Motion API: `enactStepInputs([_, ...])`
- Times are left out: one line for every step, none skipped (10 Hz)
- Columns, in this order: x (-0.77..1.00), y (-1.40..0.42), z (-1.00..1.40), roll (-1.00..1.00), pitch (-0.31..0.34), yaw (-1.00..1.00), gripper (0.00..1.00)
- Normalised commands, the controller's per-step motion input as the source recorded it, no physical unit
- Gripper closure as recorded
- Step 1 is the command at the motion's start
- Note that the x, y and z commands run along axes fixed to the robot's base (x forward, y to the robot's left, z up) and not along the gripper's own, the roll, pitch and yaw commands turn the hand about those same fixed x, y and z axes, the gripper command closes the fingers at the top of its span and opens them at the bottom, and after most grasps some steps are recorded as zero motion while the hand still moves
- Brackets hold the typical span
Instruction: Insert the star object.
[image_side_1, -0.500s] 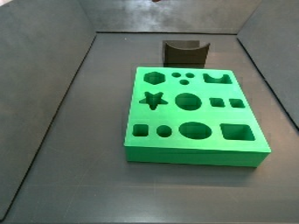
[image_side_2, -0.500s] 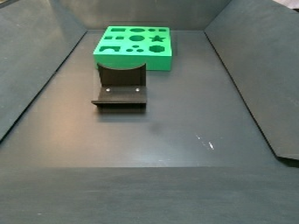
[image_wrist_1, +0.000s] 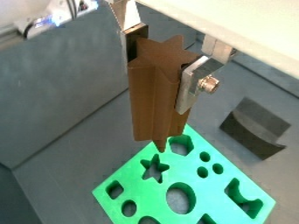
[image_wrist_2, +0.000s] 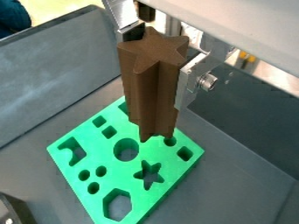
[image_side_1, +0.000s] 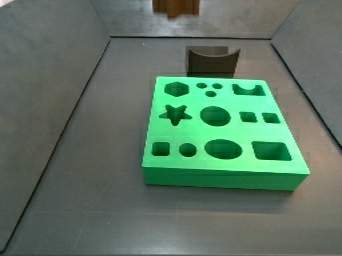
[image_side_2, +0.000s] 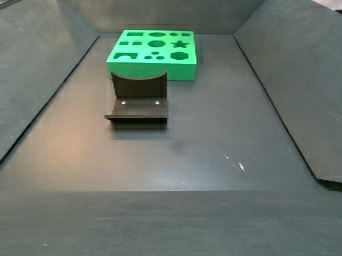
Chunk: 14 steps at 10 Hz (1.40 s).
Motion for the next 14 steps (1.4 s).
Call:
enactStepInputs([0.0,0.19,-0.98,0.13,-0.064,0.36,1.0])
enactStepInputs([0.0,0.24,-0.9,0.16,-0.056,0.41,1.0])
enactStepInputs([0.06,0.23,-0.89,0.16,-0.05,0.55,1.0])
enactStepInputs([0.19,0.2,-0.68,0.23,-0.007,0.56,1.0])
enactStepInputs([0.17,0.09,-0.51,0.2,-0.001,0.67,1.0])
enactStepInputs([0.32,0.0,-0.57,0.08,0.0,0.59,1.0])
enactStepInputs([0.46,-0.23,-0.79,0.11,0.0,0.39,1.0])
enactStepInputs([0.33,-0.36,-0.85,0.13,0.0,0.11,1.0])
enactStepInputs([0.07,-0.26,-0.83,0.07,-0.05,0.0,1.0])
enactStepInputs([-0.13,-0.21,-0.86,0.1,-0.066,0.0,1.0])
enactStepInputs([-0.23,0.0,-0.65,0.01,-0.019,-0.14,1.0])
enactStepInputs([-0.21,0.0,-0.65,0.0,-0.006,-0.16,1.0])
enactStepInputs([-0.1,0.0,-0.63,0.0,-0.006,-0.13,1.0])
enactStepInputs([0.03,0.0,-0.53,-0.04,-0.013,-0.05,1.0])
